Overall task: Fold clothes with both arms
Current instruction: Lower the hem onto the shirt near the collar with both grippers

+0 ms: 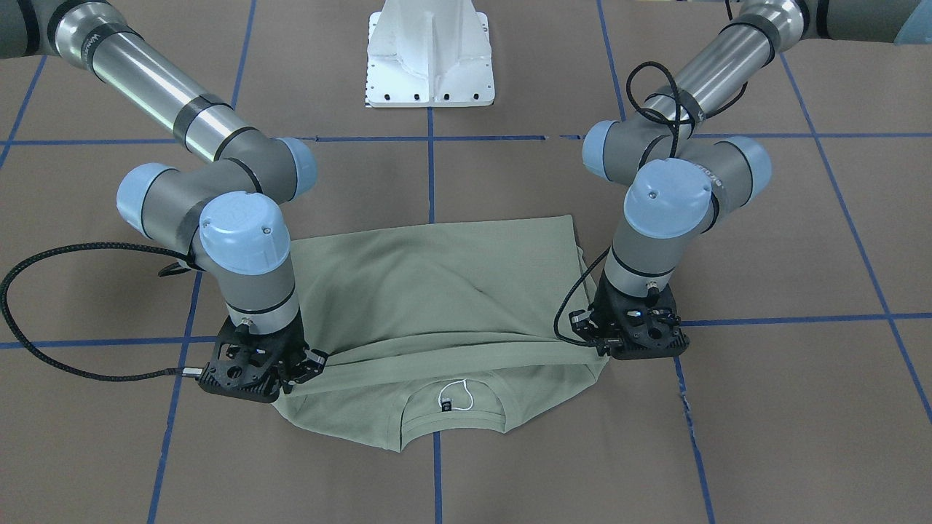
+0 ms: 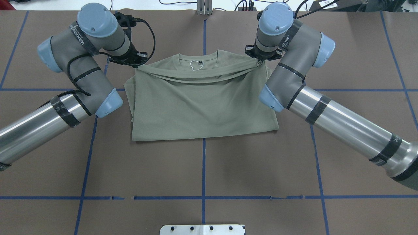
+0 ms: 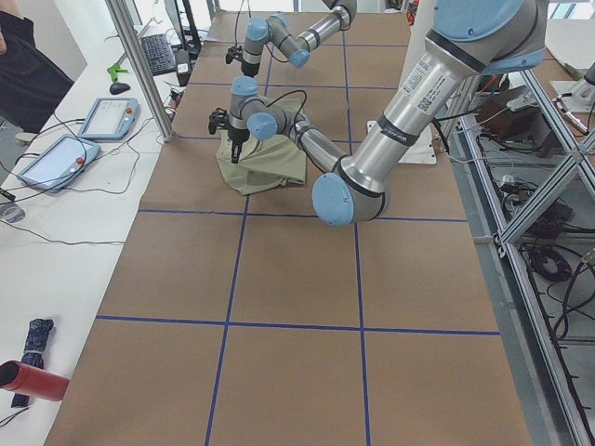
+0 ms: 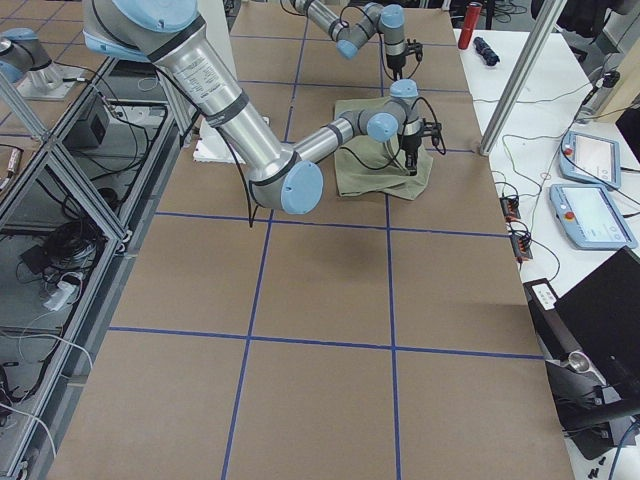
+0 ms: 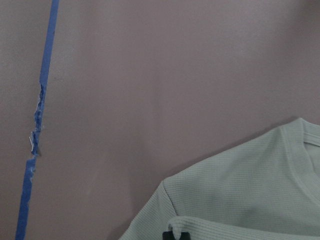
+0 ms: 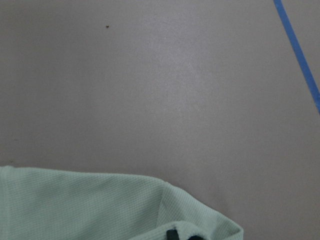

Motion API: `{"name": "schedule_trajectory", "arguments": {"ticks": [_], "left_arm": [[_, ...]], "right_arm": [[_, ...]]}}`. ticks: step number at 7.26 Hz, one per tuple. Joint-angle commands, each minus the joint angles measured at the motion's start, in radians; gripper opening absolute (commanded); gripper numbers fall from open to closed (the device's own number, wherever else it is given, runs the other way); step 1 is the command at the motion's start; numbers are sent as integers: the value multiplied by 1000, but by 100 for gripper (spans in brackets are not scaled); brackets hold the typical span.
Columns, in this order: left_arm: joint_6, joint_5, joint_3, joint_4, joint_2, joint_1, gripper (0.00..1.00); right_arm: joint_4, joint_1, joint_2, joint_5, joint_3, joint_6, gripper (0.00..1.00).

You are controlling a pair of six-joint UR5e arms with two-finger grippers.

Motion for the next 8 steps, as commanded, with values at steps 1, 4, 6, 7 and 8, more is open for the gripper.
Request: {"name": "schedule_trajectory", "arguments": {"ticks": [1, 4, 6, 7, 8], "left_arm": [[31, 1, 28, -23, 4, -1, 0], [32, 1, 27, -25, 6, 1, 0], [33, 1, 20, -28, 9, 5, 99], [33, -2, 14, -56, 10, 4, 100], [33, -8, -21, -61, 28, 4, 100]], "right_arm": [[22, 18, 7, 0, -31, -9, 0], [22, 5, 8, -2, -31, -9, 0], [24, -11, 4, -5, -31, 3, 99], [24, -9, 2, -5, -28, -8, 100], [22, 2, 1, 12, -14, -11, 100]]}}
